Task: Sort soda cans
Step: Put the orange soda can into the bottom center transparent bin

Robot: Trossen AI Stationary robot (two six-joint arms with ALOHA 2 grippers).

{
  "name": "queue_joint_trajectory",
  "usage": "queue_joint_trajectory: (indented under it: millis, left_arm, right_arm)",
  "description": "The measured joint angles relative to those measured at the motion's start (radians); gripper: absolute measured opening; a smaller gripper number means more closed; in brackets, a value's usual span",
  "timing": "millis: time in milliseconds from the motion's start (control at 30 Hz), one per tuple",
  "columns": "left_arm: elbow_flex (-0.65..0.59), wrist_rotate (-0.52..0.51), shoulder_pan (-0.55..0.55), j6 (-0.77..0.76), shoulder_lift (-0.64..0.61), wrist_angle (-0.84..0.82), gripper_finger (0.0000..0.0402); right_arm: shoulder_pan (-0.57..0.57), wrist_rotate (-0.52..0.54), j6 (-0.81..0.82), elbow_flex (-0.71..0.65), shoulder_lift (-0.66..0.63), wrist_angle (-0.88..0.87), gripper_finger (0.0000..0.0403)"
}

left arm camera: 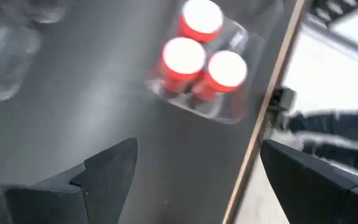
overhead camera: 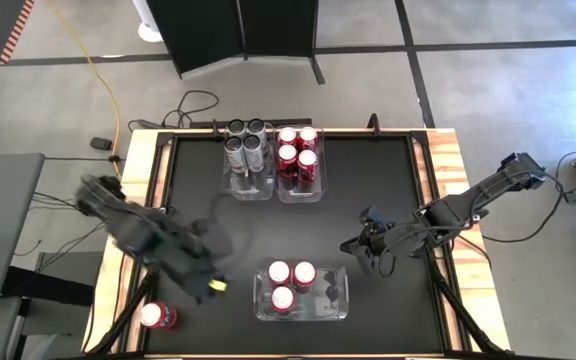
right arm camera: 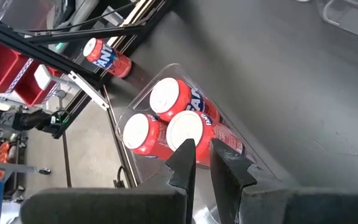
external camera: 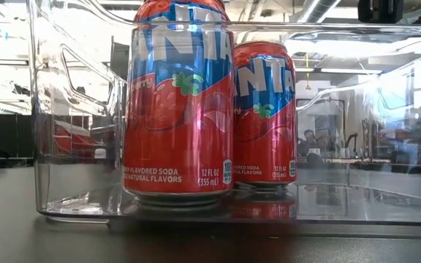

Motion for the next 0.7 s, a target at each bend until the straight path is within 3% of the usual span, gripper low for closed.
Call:
queue_joint_trajectory:
  millis: [167,267,467,700]
  left_arm:
    - [-0.245,-0.176,-0.052,-0.188,-0.239,-0.002,0.0334]
    - [-0.409,-0.177,-0.074,-0.274,-0.347,0.008,0.0334]
    - [-0.692,0.039,-0.091,-0.263,-0.422,0.135,0.0334]
    - [-0.913,0.388,-0.099,-0.290,-0.367,0.334,0.0334]
  right_arm:
    - [-0.008,0.000,0.000,0.000,0.000,0.000,0.0066]
    - [-0.008,0.000,0.000,0.000,0.000,0.004,0.0066]
    - [0.005,0.000,0.003,0.000,0.000,0.005,0.0066]
    - [-0.026,0.000,-0.014,0.000,0.000,0.007,0.0066]
